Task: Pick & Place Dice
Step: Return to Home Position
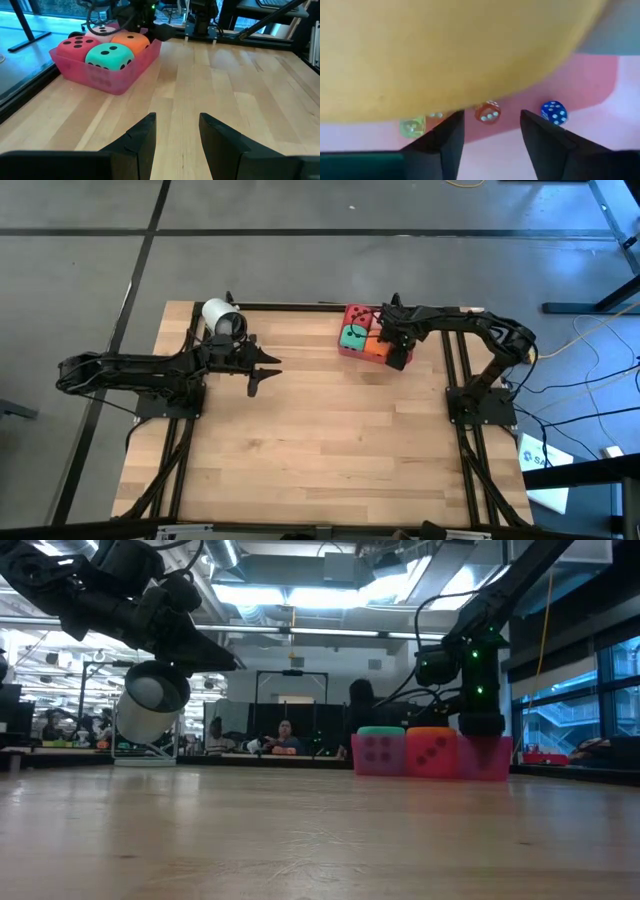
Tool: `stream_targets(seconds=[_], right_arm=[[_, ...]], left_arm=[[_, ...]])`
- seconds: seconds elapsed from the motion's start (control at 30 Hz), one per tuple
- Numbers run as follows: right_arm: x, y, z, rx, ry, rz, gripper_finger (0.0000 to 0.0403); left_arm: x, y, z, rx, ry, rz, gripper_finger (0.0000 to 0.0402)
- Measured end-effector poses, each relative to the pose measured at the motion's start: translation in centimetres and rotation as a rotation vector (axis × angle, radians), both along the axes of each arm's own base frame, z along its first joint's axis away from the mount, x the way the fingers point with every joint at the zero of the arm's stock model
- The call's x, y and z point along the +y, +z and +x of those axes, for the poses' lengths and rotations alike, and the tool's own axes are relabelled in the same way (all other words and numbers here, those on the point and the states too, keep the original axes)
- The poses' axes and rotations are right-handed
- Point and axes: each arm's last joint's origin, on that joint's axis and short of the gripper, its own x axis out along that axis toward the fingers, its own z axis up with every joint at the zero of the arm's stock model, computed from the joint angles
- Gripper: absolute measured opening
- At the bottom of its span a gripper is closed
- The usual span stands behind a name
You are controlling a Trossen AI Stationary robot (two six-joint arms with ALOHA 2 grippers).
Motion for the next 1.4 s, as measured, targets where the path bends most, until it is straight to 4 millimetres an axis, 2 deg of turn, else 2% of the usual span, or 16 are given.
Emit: stream_targets(seconds=[0.33,0.63,0.77,0.87,1.07,1.2,1.3,1.4], right_arm=[[-0.9,3.2,1.5,-0.043,-0.005,0.012,0.0226],[-0.7,5.2,1.3,0.006,-0.046,0.061,0.0219],[-0.4,6.7,1.2,-0.079,-0.055,0.084,0.021],[0.0,8.6,1.0,-0.171,-0.061,0.087,0.02],[1.4,13.0,-0.3,-0.392,-0.047,0.075,0.0175],[3.0,16.1,-1.1,-0.609,0.039,0.084,0.0146],[4.5,18.4,-1.8,-0.766,0.155,0.06,0.0104],[6.1,20.2,-2.8,-0.878,0.229,-0.005,0.0042]], left_arm=[[0.0,0.0,0.0,0.001,0.003,-0.014,0.0143],[0.0,0.0,0.0,0.003,0.002,-0.008,0.0143],[0.0,0.0,0.0,0.002,0.003,-0.007,0.0143],[0.0,0.0,0.0,-0.003,0.003,-0.006,0.0143],[0.0,0.5,0.1,-0.049,0.009,-0.012,0.0143],[-0.1,1.7,0.0,-0.158,-0.012,-0.003,0.0143],[-0.4,3.0,-0.5,-0.257,-0.063,0.026,0.0143],[-0.7,4.1,-1.5,-0.322,-0.065,0.051,0.0138]])
